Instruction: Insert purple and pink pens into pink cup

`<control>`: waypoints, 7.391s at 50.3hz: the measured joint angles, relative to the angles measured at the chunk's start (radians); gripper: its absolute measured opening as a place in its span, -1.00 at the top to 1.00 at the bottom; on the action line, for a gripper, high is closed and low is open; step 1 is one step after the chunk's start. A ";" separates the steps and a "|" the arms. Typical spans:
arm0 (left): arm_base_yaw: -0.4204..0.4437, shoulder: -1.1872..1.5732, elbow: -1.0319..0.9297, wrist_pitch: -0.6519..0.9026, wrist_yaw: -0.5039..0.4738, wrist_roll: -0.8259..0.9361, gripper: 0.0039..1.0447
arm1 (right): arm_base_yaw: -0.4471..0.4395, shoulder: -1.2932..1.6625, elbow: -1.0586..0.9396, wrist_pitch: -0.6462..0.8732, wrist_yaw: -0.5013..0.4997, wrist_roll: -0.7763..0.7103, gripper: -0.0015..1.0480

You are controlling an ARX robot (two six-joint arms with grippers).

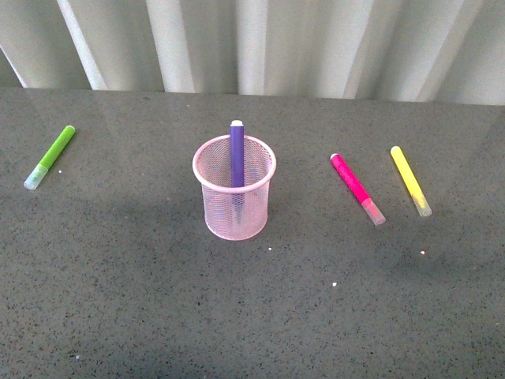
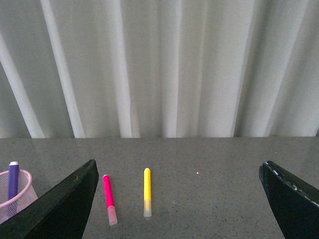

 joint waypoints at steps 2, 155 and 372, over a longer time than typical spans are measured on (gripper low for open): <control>-0.027 -0.033 -0.014 -0.020 -0.035 0.011 0.20 | 0.000 0.000 0.000 0.000 0.000 0.000 -0.87; -0.094 -0.829 -0.097 -0.726 -0.089 0.034 -0.88 | 0.161 2.153 1.381 -0.058 0.085 -0.094 -0.87; -0.094 -0.830 -0.097 -0.726 -0.089 0.034 -0.88 | 0.570 2.263 0.966 1.160 0.048 0.147 -0.88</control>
